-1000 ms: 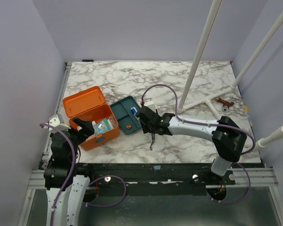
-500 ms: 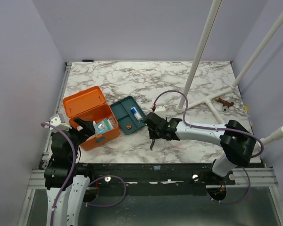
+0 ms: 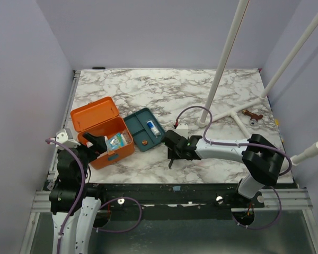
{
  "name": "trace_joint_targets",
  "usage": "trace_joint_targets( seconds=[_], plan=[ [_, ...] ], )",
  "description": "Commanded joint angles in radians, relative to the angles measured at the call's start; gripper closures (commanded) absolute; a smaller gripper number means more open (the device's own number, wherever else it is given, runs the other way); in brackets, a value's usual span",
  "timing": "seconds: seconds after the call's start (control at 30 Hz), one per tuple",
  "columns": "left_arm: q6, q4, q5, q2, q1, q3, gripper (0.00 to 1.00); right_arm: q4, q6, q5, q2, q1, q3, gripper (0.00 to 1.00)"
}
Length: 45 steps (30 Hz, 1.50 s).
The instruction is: Organize the medicine kit
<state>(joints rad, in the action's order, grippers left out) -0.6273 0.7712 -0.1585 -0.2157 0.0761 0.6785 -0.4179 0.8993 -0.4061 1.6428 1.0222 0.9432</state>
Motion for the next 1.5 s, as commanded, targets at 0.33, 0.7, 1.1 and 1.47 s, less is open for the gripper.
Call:
trace_joint_targets(
  seconds=[0.33, 0.7, 1.1, 1.47],
  plan=[
    [0.015, -0.02, 0.036, 0.042, 0.001, -0.007, 0.02, -0.043, 0.112, -0.076, 0.083, 0.063, 0.008, 0.52],
    [0.015, -0.02, 0.039, 0.054, 0.014, -0.004, 0.02, -0.114, 0.167, -0.141, 0.162, 0.125, 0.067, 0.6],
    [0.015, -0.015, 0.034, 0.061, 0.025, -0.004, 0.01, -0.135, 0.187, -0.149, 0.201, 0.149, 0.079, 0.74],
    [0.027, -0.011, 0.058, 0.033, 0.03, 0.0, 0.02, -0.09, 0.192, -0.142, 0.163, 0.148, -0.022, 0.99]
  ],
)
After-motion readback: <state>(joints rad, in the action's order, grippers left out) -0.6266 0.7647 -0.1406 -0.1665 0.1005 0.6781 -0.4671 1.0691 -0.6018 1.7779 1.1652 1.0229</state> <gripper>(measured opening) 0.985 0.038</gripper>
